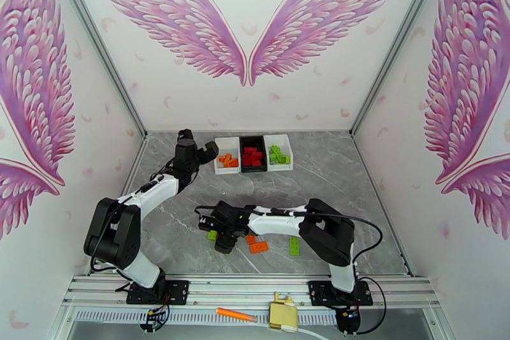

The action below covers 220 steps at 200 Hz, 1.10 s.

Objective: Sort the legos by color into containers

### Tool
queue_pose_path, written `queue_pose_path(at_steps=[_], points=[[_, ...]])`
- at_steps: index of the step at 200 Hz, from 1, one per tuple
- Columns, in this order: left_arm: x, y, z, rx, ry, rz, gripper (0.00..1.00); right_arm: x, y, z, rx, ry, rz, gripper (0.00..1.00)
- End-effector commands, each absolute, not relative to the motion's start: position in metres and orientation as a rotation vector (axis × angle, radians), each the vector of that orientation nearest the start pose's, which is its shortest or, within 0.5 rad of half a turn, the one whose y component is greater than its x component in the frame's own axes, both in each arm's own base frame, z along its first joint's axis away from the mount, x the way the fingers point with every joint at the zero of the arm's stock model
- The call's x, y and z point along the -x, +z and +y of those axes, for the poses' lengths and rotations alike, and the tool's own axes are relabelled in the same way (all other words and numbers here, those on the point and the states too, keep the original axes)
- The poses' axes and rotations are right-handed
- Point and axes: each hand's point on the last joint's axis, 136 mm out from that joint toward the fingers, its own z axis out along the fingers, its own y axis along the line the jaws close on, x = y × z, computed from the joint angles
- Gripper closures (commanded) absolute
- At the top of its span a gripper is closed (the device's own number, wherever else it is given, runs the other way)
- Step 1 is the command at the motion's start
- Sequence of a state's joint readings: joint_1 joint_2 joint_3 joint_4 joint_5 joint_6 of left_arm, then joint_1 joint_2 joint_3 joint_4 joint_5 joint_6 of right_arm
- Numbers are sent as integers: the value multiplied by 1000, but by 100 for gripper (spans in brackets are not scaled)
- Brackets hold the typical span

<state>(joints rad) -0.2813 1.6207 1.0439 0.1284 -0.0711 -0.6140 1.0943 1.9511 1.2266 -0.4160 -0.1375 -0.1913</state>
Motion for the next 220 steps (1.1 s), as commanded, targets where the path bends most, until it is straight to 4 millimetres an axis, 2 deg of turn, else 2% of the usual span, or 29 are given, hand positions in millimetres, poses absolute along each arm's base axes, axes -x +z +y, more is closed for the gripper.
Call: queue_pose_path(at_steps=[1,25,40,73,95,131,169,191,220], points=[[-469,197,-122,364,-483,2007,2,-181,14,401,1708,396,2231,52],[-469,198,-122,362,-488,2005,2,-183,15,401,1696,386,2235,68],[-469,198,-123,361,-489,2006,2,-183,18,401,1682,395,2231,72],[-465,204,-122,358,-490,1997,2,-187,32,404,1614,437,2209,76],[-455,211,-122,348,-495,1972,2,-191,44,402,1553,477,2188,77],[-435,215,-122,298,-473,1961,1,-211,81,391,1366,560,2132,77],[-408,207,-130,266,-493,1931,1,-256,127,365,1051,623,2063,79],[-393,199,-142,193,-479,1945,1,-295,153,339,824,643,2044,80],[-369,204,-163,87,-522,1906,1,-347,180,300,529,648,2020,80]])
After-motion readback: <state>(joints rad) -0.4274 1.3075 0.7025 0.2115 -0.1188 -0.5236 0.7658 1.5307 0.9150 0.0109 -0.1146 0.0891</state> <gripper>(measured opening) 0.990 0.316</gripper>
